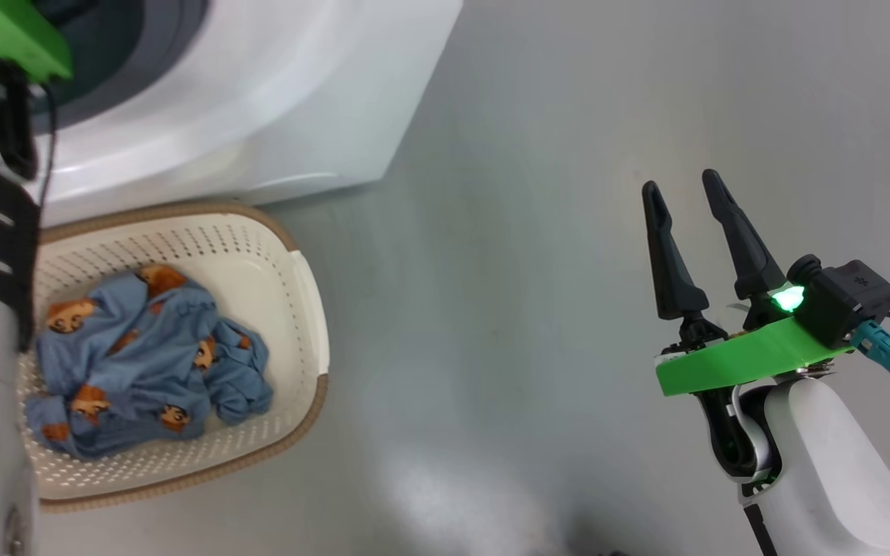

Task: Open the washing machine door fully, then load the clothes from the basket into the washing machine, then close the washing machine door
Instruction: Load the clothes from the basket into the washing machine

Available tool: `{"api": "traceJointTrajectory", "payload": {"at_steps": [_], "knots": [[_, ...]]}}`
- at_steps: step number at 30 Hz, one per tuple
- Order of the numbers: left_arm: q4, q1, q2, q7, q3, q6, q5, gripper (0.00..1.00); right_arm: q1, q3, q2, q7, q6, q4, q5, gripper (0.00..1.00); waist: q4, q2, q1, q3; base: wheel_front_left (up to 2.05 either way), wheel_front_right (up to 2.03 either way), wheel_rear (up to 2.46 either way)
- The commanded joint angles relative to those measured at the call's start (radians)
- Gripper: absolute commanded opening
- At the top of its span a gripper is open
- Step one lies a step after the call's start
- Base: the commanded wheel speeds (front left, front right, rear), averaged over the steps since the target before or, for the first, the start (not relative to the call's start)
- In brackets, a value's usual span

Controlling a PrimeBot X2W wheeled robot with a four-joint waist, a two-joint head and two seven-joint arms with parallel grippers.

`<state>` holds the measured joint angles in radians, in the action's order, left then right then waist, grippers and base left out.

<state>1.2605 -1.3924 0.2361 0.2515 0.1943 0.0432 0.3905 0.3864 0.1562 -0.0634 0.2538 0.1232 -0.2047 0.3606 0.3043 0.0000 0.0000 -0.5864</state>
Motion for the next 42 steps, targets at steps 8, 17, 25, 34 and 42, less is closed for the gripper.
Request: {"api": "traceJointTrajectory", "payload": {"at_steps": [8,17,25,34,42], "knots": [[-0.122,0.117,0.020,0.010,-0.017,0.028,0.008,1.00,-0.009,0.018,-0.011,0.008,0.008,0.000,0.012,1.00,-0.056,0.0000,0.0000,0.111,0.00,0.00,0.00],[-0.336,0.410,0.019,0.010,-0.077,0.058,-0.009,1.00,-0.040,0.019,-0.020,0.008,0.008,-0.031,0.021,1.00,-0.103,0.0000,0.0000,0.246,0.00,0.00,0.00],[-0.501,0.645,0.003,0.010,-0.114,0.082,-0.004,1.00,-0.087,0.012,-0.041,0.008,0.008,-0.052,0.027,1.00,-0.156,0.0000,0.0000,0.354,0.00,0.00,0.00],[-0.693,0.885,-0.015,0.010,-0.121,0.087,0.016,1.00,-0.132,0.011,-0.058,0.008,0.008,-0.074,0.028,1.00,-0.207,0.0000,0.0000,0.464,0.00,0.00,0.00],[-0.805,1.035,-0.028,0.010,-0.142,0.087,-0.020,1.00,-0.164,0.016,-0.072,0.008,0.008,-0.086,0.020,1.00,-0.234,0.0000,0.0000,0.515,0.00,0.00,0.00]]}}
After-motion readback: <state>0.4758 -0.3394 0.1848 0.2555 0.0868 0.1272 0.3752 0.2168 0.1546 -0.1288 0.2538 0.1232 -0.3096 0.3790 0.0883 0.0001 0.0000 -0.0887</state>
